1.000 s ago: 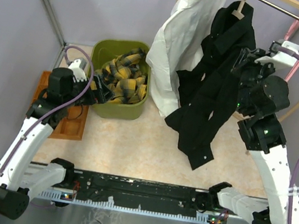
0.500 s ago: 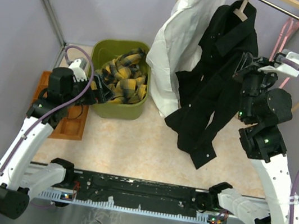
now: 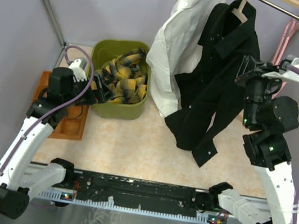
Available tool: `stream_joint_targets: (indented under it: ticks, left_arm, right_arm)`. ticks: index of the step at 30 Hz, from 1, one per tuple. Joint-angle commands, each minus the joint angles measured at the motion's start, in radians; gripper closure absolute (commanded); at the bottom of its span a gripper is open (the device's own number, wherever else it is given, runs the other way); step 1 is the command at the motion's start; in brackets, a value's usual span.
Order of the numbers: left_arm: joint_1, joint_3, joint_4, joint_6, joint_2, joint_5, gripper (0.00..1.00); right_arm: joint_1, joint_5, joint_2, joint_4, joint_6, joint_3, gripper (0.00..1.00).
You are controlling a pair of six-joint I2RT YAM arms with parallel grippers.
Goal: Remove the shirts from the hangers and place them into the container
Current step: Pick up the hanger from the clothesline.
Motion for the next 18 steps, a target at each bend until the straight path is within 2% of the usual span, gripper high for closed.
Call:
stream_joint_targets:
  ticks: [1, 11, 15, 18]
  left_arm:
    - [0.002, 0.024, 0.012, 0.004, -0.022, 0.006, 0.01]
    - [0.002, 0.004, 0.032, 0.004, -0.075, -0.01, 0.01]
    - [0.002, 0.012, 0.03, -0.001, -0.076, -0.013, 0.01]
    - [0.002, 0.016, 0.028, -0.005, -0.082, -0.011, 0.01]
  right_arm:
    - [-0.008, -0.107, -0.075, 0.041, 0.076, -0.007, 1.0]
    - [-0.008, -0.298, -0.238, -0.124, 0.202, -0.122, 1.0]
    - [-0.008, -0.396, -0.324, -0.086, 0.192, -0.199, 1.0]
    - [-0.008, -0.507, -0.358, -0.09, 0.16, -0.19, 1.0]
